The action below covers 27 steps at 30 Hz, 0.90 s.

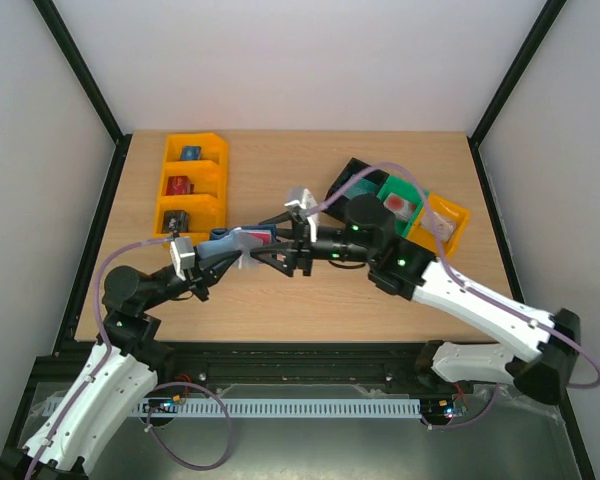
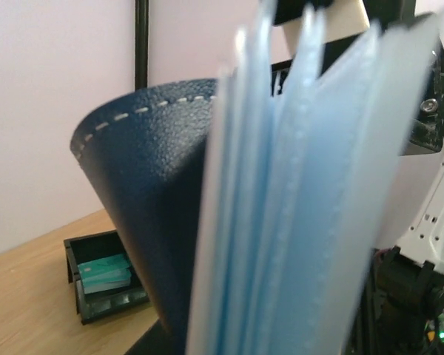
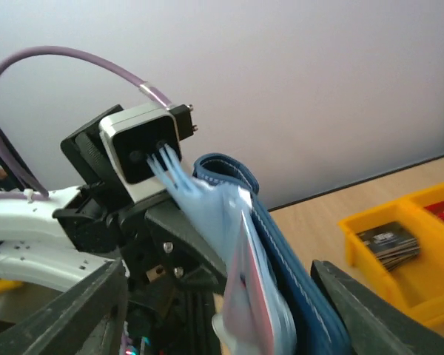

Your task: Take the credit cards out of the card holder

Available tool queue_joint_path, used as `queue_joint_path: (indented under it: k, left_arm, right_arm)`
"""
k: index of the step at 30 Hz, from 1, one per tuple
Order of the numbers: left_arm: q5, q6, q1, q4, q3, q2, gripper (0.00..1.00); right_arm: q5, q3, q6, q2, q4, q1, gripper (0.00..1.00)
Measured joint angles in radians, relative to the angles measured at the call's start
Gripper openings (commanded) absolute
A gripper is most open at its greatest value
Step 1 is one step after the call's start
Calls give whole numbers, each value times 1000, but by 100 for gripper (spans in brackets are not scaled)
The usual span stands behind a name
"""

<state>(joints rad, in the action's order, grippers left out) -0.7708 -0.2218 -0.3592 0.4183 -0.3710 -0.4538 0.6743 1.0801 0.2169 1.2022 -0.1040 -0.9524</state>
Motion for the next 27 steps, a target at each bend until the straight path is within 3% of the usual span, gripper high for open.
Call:
queue_joint_path:
  k: [7, 27]
  left_arm:
    - [-27, -135, 11, 77, 0, 8, 2]
    - [-54, -262, 10, 209, 44, 24, 2]
  right_arm:
    - [-31, -83, -79, -163, 75, 60, 68]
    - [-94, -164, -78, -161, 146, 66, 65]
